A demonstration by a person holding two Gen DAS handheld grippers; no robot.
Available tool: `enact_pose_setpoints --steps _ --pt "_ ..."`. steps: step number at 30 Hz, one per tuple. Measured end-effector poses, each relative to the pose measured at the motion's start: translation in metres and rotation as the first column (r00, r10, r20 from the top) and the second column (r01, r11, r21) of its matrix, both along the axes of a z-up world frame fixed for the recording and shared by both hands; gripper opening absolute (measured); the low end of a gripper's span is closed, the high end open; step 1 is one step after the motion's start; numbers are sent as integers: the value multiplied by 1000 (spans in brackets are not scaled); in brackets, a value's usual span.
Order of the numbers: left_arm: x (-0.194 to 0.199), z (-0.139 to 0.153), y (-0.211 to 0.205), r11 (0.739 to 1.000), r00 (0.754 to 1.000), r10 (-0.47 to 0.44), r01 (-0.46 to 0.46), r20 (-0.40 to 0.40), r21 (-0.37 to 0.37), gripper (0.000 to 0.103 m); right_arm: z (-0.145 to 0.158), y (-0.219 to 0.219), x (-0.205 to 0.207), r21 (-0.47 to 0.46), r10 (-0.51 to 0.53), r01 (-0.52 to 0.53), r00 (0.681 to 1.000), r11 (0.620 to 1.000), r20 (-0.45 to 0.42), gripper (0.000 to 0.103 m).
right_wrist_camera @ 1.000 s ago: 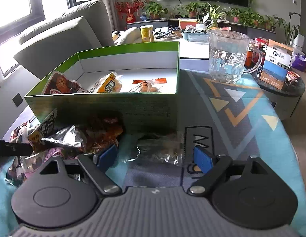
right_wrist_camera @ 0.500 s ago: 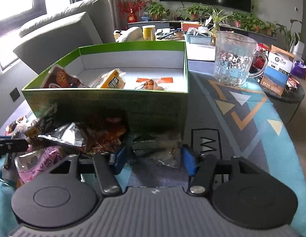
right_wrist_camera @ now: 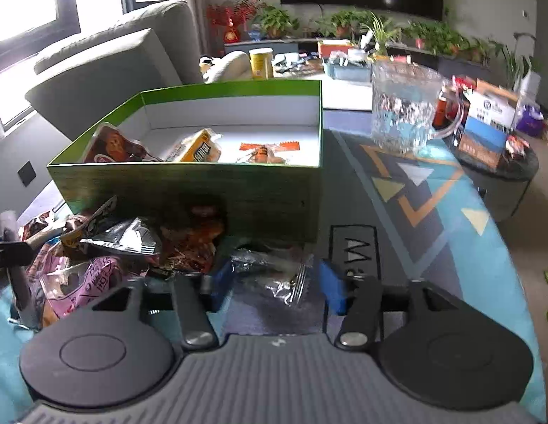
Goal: Organize snacks
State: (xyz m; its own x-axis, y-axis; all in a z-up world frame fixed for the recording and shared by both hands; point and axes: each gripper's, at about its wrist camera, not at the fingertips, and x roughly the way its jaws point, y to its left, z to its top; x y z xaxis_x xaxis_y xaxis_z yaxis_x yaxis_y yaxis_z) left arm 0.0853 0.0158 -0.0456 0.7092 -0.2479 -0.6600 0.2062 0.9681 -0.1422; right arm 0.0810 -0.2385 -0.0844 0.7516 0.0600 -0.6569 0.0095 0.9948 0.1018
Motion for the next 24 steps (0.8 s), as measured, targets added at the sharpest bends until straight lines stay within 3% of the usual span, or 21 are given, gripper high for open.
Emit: enact_pose_setpoints --steps 2,6,9,10,15,24 --pt "-1 2 0 1000 1000 -5 5 6 -2 32 -2 1 2 22 -8 8 1000 1000 7 58" --pt "-1 4 1 1000 1000 -6 6 16 -6 30 -10 11 11 3 9 -9 1000 1000 -20 58" --pt "-1 6 3 1000 1000 -3 3 21 -27 28 -13 19 10 -63 35 -35 999 997 6 58" --pt "-1 8 3 999 1000 -5 5 24 -33 28 -11 18 8 -57 39 -38 999 998 11 49" --pt "-4 20 2 999 998 -16 19 63 -47 28 -4 1 0 -4 26 -26 1000 1000 10 33" --pt "-5 36 -3 998 992 -39 45 123 -46 27 16 -12 -15 81 15 -20 998 996 58 22"
